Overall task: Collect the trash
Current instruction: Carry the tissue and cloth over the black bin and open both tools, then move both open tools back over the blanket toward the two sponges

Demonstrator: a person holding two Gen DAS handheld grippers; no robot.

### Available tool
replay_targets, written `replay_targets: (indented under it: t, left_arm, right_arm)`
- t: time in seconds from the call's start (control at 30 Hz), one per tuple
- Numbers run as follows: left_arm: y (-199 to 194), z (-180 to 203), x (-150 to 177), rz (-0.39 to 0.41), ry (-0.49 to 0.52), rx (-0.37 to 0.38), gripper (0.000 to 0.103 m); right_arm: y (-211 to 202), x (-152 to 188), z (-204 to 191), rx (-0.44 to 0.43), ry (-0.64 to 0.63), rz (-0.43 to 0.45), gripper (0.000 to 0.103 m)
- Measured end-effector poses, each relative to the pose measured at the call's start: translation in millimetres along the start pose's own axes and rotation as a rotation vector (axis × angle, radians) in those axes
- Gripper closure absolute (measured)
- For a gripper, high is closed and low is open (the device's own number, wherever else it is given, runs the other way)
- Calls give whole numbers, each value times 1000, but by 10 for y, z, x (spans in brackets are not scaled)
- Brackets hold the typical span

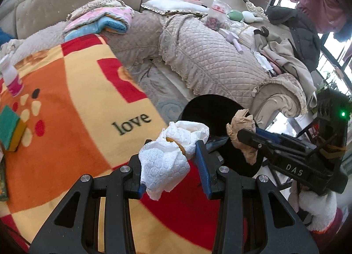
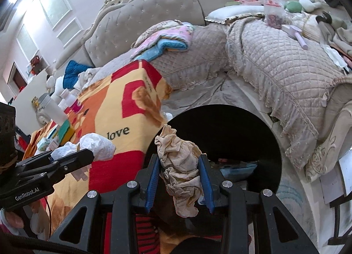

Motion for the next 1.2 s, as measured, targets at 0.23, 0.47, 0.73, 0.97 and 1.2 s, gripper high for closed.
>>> replay_targets:
  t: [0.23,0.47,0.73,0.97,1.2]
  left_arm:
    - [189,73,-94,-11,-91,89,62]
    - [186,79,-64,-12,-126,120,45]
    - [1,-188,26,10,-101,-19,45]
    - [-214,-611,214,36,-105,-147,45]
    - [-466,-1070,380,65,-146,-229,45]
  right_arm:
    - [3,-51,172,21,41,25,53]
    - [-26,-40,271,20,82,30,40]
    - [25,-36,13,15,27,16,40]
    - [124,-20,-372,-10,-43,0,39]
    - [233,49,-920,-93,-125,-35,39]
Point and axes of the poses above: each gripper's, at about its wrist camera, not at the fingertips, and y roughly the way its jaws point, z to its right, x to its underside, the point moved 7 cm from there along y, roughly the way its jaws point, and after that the axes turned 1 degree about x, right-handed, at the moved point
